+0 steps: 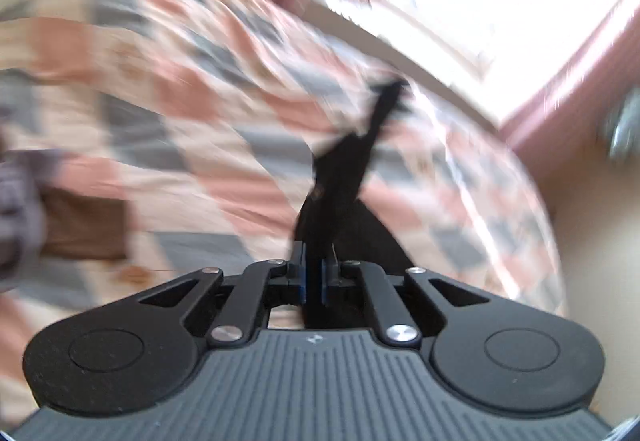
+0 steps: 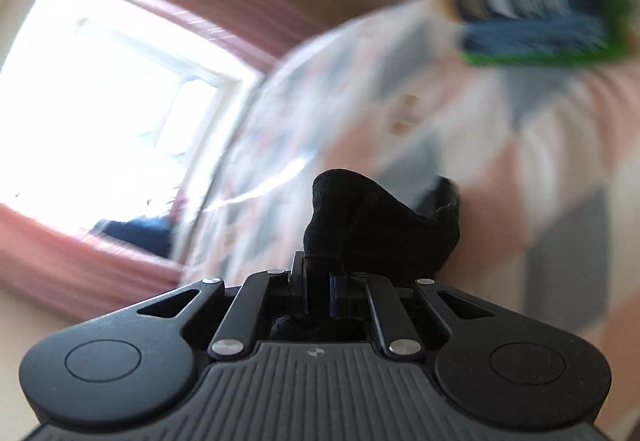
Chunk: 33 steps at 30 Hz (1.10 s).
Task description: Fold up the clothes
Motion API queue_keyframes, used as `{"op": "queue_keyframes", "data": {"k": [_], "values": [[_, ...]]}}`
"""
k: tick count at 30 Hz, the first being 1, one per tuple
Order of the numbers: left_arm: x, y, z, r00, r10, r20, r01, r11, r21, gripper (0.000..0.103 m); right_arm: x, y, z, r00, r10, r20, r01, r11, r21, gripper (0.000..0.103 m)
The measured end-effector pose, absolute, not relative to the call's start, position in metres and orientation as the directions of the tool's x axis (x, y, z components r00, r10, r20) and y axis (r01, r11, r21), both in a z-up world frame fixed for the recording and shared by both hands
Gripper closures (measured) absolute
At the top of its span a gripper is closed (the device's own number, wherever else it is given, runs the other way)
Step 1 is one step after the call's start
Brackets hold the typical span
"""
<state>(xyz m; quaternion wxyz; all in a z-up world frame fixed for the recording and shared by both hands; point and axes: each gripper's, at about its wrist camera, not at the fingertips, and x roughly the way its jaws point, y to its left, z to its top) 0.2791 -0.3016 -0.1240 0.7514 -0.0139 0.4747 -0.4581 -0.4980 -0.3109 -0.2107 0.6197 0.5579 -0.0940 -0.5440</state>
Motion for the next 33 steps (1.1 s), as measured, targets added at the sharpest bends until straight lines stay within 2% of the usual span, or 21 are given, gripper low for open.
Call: {"op": "queue_keyframes", "data": {"k": [2,3,4,7,8,10,11,12,13,15,16,21,25,28,29,30,31,32,33], "values": [[0.286,-0.239,-0.129,0.137,-0.695,-0.706,0.63,0.611,-0.479,0.089,-0.499,-0.303,-0.211,0.391,-0.765,-0.512,0.584,-0.224,0.78,0.094],[0.286,-0.208,-0.141,0.153,-0.662,-0.734,0.603,0.651,-0.461,0.08,-0.501,-0.295,-0.222,0.375,-0.732,-0.569,0.606,-0.271,0.748,0.094],[0.285,-0.177,-0.16,0.178,-0.599,-0.78,0.561,0.713,-0.42,0.077,-0.503,-0.287,-0.233,0.357,-0.692,-0.628,0.628,-0.319,0.709,0.094],[0.285,-0.086,-0.233,0.191,-0.345,-0.919,0.379,0.89,-0.256,0.078,-0.513,-0.262,-0.281,0.277,-0.518,-0.809,0.66,-0.509,0.552,0.08],[0.282,-0.058,-0.254,0.163,-0.287,-0.944,0.311,0.923,-0.226,0.078,-0.516,-0.253,-0.3,0.247,-0.443,-0.862,0.66,-0.574,0.484,0.08],[0.268,-0.016,-0.289,0.096,-0.207,-0.974,0.202,0.962,-0.185,0.078,-0.52,-0.237,-0.33,0.24,-0.348,-0.906,0.641,-0.644,0.417,0.079],[0.258,-0.006,-0.299,0.072,-0.2,-0.977,0.181,0.966,-0.184,0.078,-0.517,-0.23,-0.336,0.223,-0.342,-0.913,0.645,-0.651,0.401,0.077],[0.251,-0.002,-0.305,0.058,-0.204,-0.977,0.178,0.965,-0.191,0.077,-0.514,-0.225,-0.339,0.209,-0.353,-0.912,0.647,-0.649,0.4,0.071],[0.246,-0.003,-0.309,0.046,-0.219,-0.975,0.181,0.961,-0.208,0.072,-0.513,-0.222,-0.342,0.203,-0.37,-0.907,0.639,-0.651,0.409,0.067],[0.24,-0.01,-0.318,0.024,-0.267,-0.963,0.17,0.951,-0.259,0.062,-0.51,-0.222,-0.347,0.208,-0.407,-0.889,0.6,-0.665,0.445,0.05],[0.238,-0.015,-0.322,0.013,-0.3,-0.954,0.151,0.944,-0.295,0.061,-0.509,-0.223,-0.349,0.208,-0.418,-0.885,0.585,-0.671,0.454,0.047],[0.244,-0.043,-0.346,0.014,-0.413,-0.911,0.064,0.909,-0.412,0.057,-0.506,-0.222,-0.351,0.202,-0.429,-0.88,0.571,-0.679,0.462,0.047],[0.265,-0.065,-0.371,0.07,-0.429,-0.901,0.009,0.903,-0.43,0.056,-0.503,-0.211,-0.356,0.204,-0.456,-0.866,0.533,-0.69,0.489,0.045],[0.281,-0.082,-0.388,0.093,-0.416,-0.905,0.006,0.909,-0.417,0.053,-0.503,-0.208,-0.365,0.184,-0.48,-0.858,0.5,-0.705,0.502,0.04],[0.285,-0.087,-0.39,0.093,-0.411,-0.907,0.019,0.912,-0.411,0.053,-0.504,-0.208,-0.369,0.176,-0.487,-0.855,0.483,-0.715,0.506,0.039],[0.288,-0.092,-0.389,0.09,-0.405,-0.91,0.041,0.914,-0.403,0.058,-0.505,-0.209,-0.372,0.164,-0.498,-0.852,0.461,-0.725,0.512,0.039],[0.291,-0.097,-0.389,0.088,-0.399,-0.913,0.063,0.917,-0.395,0.077,-0.507,-0.21,-0.375,0.155,-0.514,-0.844,0.437,-0.73,0.525,0.039],[0.293,-0.102,-0.387,0.082,-0.392,-0.916,0.091,0.919,-0.384,0.087,-0.508,-0.211,-0.375,0.151,-0.532,-0.833,0.425,-0.726,0.541,0.053],[0.296,-0.106,-0.382,0.077,-0.387,-0.919,0.124,0.918,-0.376,0.101,-0.509,-0.215,-0.373,0.14,-0.535,-0.833,0.433,-0.723,0.538,0.075]]}}
